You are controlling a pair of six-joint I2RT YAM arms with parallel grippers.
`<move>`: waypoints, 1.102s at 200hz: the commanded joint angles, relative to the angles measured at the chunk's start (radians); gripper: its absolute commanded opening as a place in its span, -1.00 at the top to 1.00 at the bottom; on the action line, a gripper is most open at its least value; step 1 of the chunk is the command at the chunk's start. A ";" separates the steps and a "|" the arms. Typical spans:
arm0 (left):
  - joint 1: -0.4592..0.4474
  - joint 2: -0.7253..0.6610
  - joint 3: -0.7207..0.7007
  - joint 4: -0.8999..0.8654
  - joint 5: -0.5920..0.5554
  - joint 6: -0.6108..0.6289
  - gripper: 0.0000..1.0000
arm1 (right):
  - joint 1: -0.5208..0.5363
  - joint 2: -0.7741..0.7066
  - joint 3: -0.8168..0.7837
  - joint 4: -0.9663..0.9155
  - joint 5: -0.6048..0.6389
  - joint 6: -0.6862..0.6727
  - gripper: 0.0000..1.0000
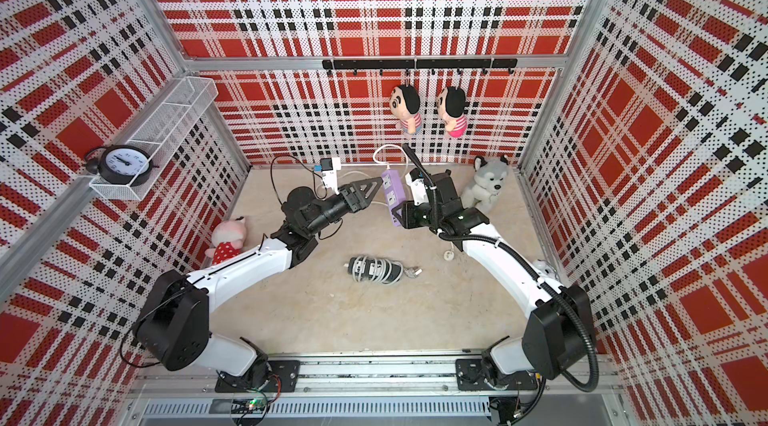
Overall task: Unwrap the cord wrapped around the power strip
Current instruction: Adjust the power strip.
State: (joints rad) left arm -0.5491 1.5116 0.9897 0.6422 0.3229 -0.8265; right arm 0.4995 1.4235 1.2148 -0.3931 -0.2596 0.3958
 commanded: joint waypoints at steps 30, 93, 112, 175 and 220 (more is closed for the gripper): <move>-0.035 0.075 0.071 -0.130 -0.181 0.024 -0.96 | 0.039 -0.042 -0.006 0.137 0.093 -0.006 1.00; -0.068 0.162 0.101 -0.046 -0.138 -0.034 -0.96 | 0.062 -0.038 -0.032 0.186 0.079 0.005 1.00; -0.070 0.167 0.114 -0.046 -0.128 -0.029 -0.96 | 0.066 -0.032 -0.036 0.192 0.074 0.001 1.00; -0.057 0.212 0.155 -0.039 -0.074 -0.016 -0.39 | 0.079 -0.039 -0.043 0.211 0.028 -0.012 1.00; -0.051 0.204 0.144 -0.040 -0.061 -0.002 0.44 | 0.079 -0.032 -0.049 0.226 0.005 -0.008 0.97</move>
State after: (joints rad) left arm -0.6102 1.7088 1.1324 0.5678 0.2169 -0.8623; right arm 0.5724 1.4162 1.1580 -0.2356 -0.1844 0.3714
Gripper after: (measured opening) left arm 0.475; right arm 0.328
